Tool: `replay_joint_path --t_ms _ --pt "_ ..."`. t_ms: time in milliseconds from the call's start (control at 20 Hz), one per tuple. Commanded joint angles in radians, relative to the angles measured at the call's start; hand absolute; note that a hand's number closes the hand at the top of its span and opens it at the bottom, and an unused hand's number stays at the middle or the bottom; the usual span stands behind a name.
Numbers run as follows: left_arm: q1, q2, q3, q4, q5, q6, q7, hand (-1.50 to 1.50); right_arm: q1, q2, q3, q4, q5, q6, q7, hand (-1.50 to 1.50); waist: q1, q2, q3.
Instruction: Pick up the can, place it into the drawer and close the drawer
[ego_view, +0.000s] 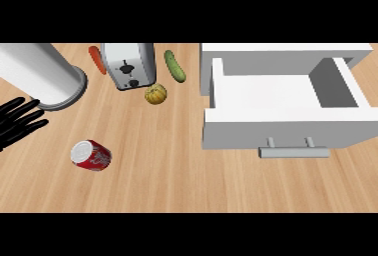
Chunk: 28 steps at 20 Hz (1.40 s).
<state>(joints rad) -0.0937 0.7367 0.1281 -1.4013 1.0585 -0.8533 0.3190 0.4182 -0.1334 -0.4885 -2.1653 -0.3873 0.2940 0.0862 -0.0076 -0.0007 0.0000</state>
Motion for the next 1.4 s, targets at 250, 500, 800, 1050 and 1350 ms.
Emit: replay_joint_path --t_ms 250,500,800,1050,1350 --pt "-0.059 -0.197 -0.009 0.039 -0.306 0.031 -0.058 -1.5 0.041 0.022 -0.073 0.062 -0.037 0.119 -0.053 -1.5 -0.002 0.0 0.0" --pt "-0.053 -0.248 0.046 0.169 -0.474 -0.052 -0.181 -1.5 0.045 -0.003 -0.148 0.066 -0.094 0.167 -0.046 -1.5 -0.003 0.0 0.0" --pt "-0.116 -0.309 0.067 0.271 -0.672 -0.025 -0.321 -1.5 -0.03 -0.036 -0.167 0.043 -0.099 0.131 0.049 -1.5 -0.001 0.001 -0.001" --pt "-0.185 -0.322 0.086 0.478 -0.863 -0.008 -0.525 -1.5 0.045 0.096 -0.103 -0.045 -0.027 0.16 0.028 -1.5 -0.009 0.003 -0.001" --pt "-0.276 -0.287 0.074 0.732 -1.002 -0.014 -0.729 -1.5 -0.015 0.099 -0.116 0.037 0.013 0.186 -0.023 -1.5 -0.013 0.006 -0.002"
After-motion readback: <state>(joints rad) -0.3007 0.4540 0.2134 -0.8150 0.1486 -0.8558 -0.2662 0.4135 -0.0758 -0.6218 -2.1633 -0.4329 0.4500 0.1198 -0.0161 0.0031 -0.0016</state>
